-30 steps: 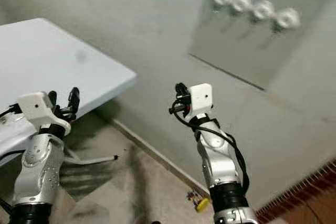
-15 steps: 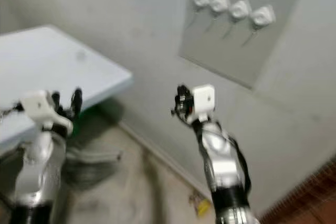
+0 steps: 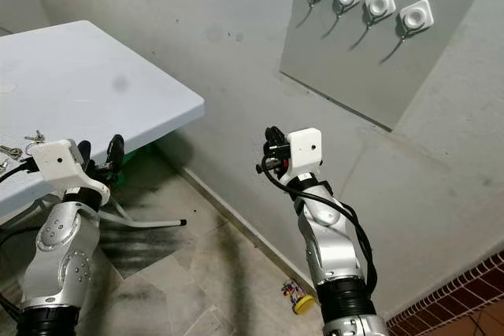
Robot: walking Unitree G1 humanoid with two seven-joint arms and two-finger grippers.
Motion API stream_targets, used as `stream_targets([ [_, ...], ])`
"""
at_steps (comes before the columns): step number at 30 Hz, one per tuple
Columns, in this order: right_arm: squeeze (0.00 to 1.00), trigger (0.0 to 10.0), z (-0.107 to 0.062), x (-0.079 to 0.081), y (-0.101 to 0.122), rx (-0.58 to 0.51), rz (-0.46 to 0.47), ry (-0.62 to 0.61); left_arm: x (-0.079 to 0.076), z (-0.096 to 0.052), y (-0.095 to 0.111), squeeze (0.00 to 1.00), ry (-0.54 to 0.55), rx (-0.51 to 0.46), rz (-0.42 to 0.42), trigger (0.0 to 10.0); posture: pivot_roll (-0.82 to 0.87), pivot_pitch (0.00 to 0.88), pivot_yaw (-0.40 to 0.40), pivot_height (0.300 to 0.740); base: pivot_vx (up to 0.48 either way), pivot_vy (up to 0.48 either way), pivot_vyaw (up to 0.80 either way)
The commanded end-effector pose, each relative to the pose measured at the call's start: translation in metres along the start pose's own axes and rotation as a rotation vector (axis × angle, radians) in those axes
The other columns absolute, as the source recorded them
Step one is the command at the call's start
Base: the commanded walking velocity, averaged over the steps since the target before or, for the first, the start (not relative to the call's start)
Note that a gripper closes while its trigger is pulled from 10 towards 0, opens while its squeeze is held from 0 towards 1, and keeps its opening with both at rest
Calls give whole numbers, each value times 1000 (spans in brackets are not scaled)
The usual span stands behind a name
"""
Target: Hang keys on a hook
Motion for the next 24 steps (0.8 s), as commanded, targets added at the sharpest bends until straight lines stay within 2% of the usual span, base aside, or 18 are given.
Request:
stream_targets([
  [1,0,10000,3,1,11,-38,-6,11,-7,2,9,0,-36,-28,7,10000,-54,0,-63,740,0,0,0],
  [7,0,10000,4,-1,19,-73,4,8,-15,3,15,0,-90,-42,45,10000,-55,0,-61,740,0,0,0],
  [24,0,10000,3,0,24,-101,12,10,-25,0,19,0,-150,-50,45,10000,-54,0,-55,740,294,0,0],
])
Point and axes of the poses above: a point about 5 cm out from each wrist's last joint towards the gripper, its own z axis pointing out of the wrist towards the gripper, its own y axis along the axis of the wrist's last joint, x = y × z, the point moved 5 cm from there along z, pointing out of the wrist towards the gripper, and after that the axes turned 1 degree about z, right-handed, at the moved point
